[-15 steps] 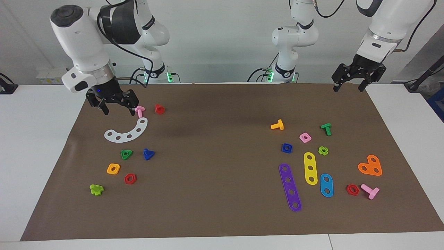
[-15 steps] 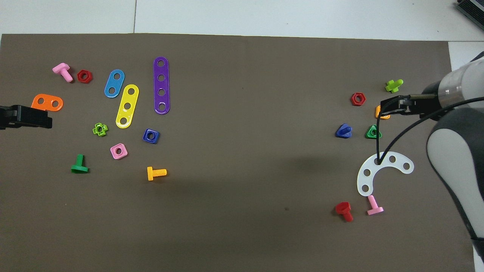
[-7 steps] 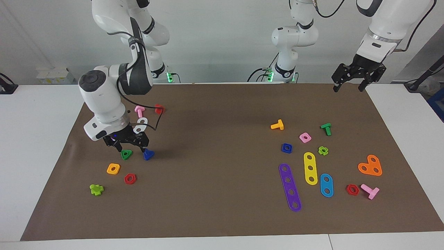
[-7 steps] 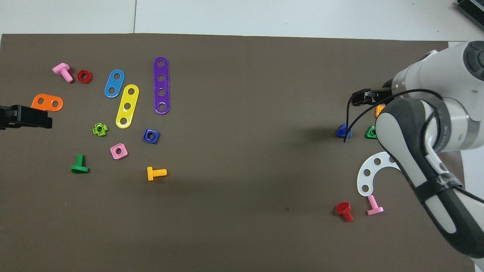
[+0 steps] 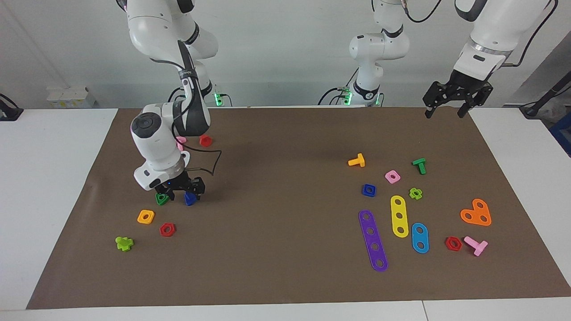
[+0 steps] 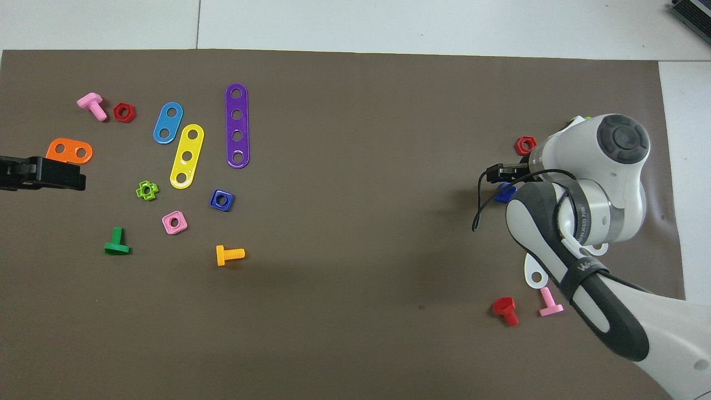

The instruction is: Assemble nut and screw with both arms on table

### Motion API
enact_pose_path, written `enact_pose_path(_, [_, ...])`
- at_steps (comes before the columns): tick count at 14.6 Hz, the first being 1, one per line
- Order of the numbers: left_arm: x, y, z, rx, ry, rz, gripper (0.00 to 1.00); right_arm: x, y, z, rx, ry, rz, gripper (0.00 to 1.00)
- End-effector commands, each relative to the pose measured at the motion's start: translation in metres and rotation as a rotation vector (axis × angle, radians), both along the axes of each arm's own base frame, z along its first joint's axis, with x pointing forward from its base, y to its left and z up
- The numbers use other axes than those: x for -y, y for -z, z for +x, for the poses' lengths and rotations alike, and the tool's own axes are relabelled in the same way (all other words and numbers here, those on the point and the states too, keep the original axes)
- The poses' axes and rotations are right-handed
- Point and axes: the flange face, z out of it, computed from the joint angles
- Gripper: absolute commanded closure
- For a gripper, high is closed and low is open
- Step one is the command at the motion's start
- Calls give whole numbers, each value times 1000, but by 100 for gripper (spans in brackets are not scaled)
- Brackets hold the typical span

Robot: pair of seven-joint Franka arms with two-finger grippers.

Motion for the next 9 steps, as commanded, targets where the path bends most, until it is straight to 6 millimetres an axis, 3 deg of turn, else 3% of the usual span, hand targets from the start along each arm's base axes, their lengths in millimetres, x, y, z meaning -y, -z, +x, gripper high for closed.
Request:
enact_pose_path(1, [-4, 1, -13, 4, 30, -2, 0, 3, 2, -11, 18, -16, 6, 13])
enact_pose_path(5, [0, 17, -11, 17, 44, -13, 0, 4, 7, -16, 4, -19, 4, 24])
enact_pose_path(8, [5, 53, 6, -11, 52, -13, 0, 4, 7, -17, -4, -19, 3, 39])
enact_pose_path(9, [6, 63, 12, -10, 53, -15, 0, 4, 8, -17, -7, -19, 3, 50])
